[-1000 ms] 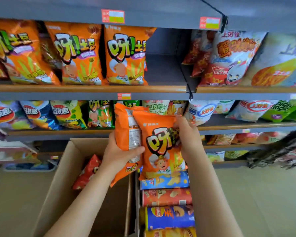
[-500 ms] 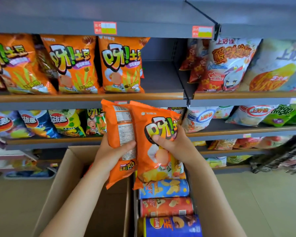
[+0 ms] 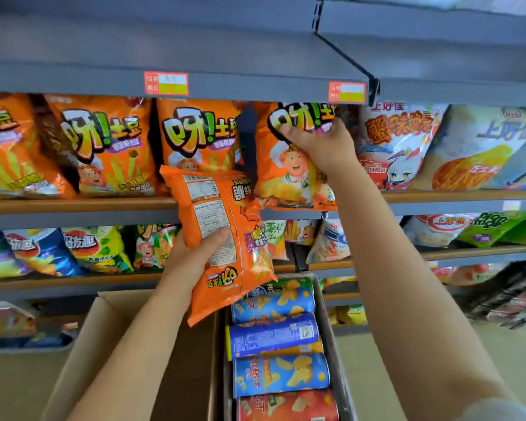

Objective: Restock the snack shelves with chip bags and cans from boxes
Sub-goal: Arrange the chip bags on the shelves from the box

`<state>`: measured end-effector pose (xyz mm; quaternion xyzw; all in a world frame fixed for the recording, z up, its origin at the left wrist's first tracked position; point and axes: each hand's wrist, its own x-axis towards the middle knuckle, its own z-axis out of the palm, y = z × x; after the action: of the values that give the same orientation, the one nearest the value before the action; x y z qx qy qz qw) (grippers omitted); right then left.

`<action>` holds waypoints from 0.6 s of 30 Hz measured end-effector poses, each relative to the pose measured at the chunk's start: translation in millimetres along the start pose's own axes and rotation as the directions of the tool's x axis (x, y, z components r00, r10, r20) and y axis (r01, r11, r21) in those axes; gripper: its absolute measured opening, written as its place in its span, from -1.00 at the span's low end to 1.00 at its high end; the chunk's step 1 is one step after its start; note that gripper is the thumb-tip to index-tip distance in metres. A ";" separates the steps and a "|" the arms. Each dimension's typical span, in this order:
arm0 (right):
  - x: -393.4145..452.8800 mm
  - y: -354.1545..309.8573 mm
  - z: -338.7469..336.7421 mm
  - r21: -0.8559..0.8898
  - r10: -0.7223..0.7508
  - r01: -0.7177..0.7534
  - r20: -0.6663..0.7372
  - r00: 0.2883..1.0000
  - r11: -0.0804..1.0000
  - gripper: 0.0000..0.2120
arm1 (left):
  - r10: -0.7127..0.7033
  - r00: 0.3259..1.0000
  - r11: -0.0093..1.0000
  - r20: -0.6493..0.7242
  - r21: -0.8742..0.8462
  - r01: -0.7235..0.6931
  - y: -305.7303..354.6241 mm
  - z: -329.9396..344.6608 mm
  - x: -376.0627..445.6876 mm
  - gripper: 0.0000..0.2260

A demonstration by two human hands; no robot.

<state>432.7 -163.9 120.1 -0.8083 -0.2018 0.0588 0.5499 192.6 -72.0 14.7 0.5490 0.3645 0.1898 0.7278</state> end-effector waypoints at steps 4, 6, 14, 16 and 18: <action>40.2 -0.3 15.8 0.001 -0.017 0.017 -0.040 0.999 1.000 -0.18 | -0.011 1.000 1.000 -0.026 -0.022 0.011 -2.4 8.3 7.5 -0.64; 47.8 11.1 23.6 0.028 -0.007 0.009 -0.059 0.998 1.000 -0.20 | -0.011 0.999 1.000 -0.041 -0.018 0.010 -6.4 8.5 10.7 -0.66; 62.1 26.3 41.2 0.121 -0.128 0.145 -0.141 0.982 0.982 -0.18 | -0.015 0.998 1.000 -0.060 0.003 0.016 -10.6 9.2 14.8 -0.69; 62.5 42.6 48.1 0.112 -0.100 0.112 -0.107 0.989 0.987 -0.05 | -0.017 0.998 1.000 -0.062 0.000 0.017 -10.0 9.8 12.7 -0.72; 63.7 60.3 50.9 0.055 -0.048 0.052 -0.059 0.997 0.997 0.03 | -0.026 0.998 1.000 -0.061 -0.007 0.025 -10.6 9.3 11.8 -0.69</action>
<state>490.4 -113.9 53.3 -0.7884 -0.2044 0.0276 0.5795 206.0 -73.6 2.2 0.5359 0.3927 0.1984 0.7206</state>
